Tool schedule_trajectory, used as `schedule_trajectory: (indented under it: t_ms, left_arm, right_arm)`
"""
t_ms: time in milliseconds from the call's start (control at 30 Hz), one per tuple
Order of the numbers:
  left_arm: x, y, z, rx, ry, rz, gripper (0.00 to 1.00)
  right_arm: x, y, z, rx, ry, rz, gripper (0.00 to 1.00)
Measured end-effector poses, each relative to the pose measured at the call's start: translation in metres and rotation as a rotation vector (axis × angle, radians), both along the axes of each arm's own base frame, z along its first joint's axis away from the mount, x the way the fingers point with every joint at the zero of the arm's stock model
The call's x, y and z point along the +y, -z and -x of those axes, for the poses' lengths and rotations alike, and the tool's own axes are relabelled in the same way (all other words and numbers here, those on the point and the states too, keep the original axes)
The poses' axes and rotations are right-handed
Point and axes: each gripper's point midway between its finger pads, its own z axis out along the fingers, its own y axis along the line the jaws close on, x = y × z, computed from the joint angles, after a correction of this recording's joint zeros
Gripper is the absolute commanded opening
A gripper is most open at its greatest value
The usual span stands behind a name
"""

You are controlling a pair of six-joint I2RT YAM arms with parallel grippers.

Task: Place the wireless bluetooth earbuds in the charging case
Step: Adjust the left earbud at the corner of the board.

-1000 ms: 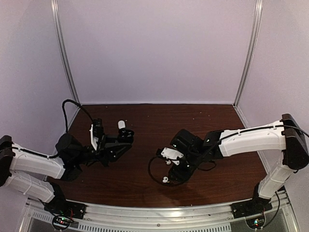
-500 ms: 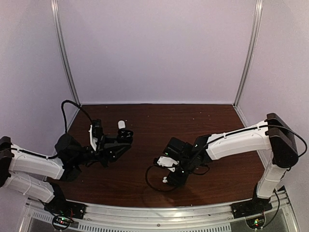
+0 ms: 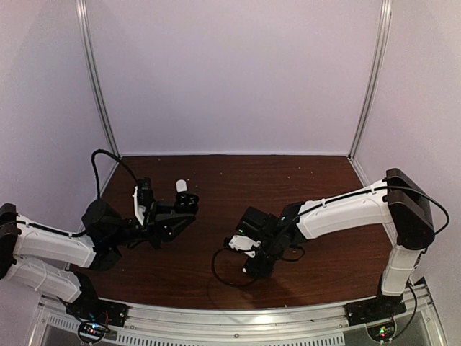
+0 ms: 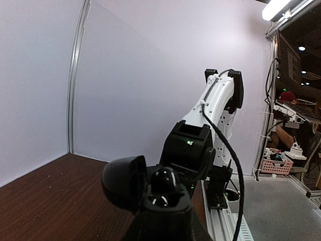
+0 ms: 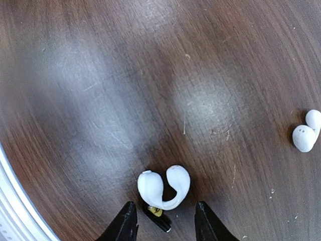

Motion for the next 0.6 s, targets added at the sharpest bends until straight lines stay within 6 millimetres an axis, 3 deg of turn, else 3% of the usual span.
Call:
schedule_trajectory:
  t_ms: [367,600]
  left_arm:
    - [0.001,0.000,-0.001,-0.004,-0.005,0.000,0.02]
    - [0.001,0.000,-0.001,-0.004,-0.006,-0.001,0.02]
  right_arm:
    - [-0.011,0.006,-0.007,-0.025,0.029,0.056,0.40]
    - [-0.029,0.007,-0.032,-0.057,0.118,0.076,0.39]
